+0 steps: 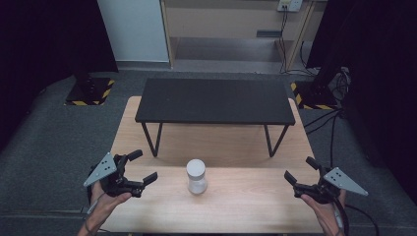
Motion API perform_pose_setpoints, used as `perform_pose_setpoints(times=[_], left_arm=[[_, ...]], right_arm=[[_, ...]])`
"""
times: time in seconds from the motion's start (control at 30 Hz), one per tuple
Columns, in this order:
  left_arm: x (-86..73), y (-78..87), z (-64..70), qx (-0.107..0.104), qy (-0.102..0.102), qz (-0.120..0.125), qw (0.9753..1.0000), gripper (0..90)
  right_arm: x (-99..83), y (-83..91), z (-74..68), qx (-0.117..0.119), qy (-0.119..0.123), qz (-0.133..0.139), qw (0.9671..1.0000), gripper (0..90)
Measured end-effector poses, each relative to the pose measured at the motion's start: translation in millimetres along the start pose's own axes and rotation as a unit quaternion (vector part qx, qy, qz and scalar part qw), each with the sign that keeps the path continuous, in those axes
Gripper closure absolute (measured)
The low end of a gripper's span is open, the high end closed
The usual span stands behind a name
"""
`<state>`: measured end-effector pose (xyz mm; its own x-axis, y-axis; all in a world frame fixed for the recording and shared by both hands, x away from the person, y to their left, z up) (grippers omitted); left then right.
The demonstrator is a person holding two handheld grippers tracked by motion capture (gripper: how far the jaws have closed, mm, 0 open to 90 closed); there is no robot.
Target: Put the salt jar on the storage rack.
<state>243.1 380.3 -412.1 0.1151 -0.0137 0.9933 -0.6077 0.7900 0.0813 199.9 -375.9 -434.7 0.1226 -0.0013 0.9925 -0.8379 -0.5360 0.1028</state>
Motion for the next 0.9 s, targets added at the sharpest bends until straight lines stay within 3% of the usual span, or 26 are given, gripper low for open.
perform_pose_setpoints(times=[0.7, 0.9], left_arm=[[8.5, -4.3, 2.8, -0.009, -0.007, -0.023, 0.9997, 2.6], [18.6, -6.6, 4.3, -0.009, -0.009, -0.040, 0.9991, 2.5]], right_arm=[[0.5, -1.9, 0.1, 0.008, 0.002, -0.006, 0.9999, 2.2], [-0.3, 0.0, -0.3, 0.005, -0.002, -0.002, 1.0000, 2.2]])
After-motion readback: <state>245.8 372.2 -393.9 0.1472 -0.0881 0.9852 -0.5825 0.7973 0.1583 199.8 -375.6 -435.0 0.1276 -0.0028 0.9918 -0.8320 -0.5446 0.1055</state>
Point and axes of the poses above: each handheld gripper's, and its own axes: y roughly backward along the jaws, x roughly out of its top, z roughly to its right, the point moved 1 cm from there along -y, roughly forward along the jaws
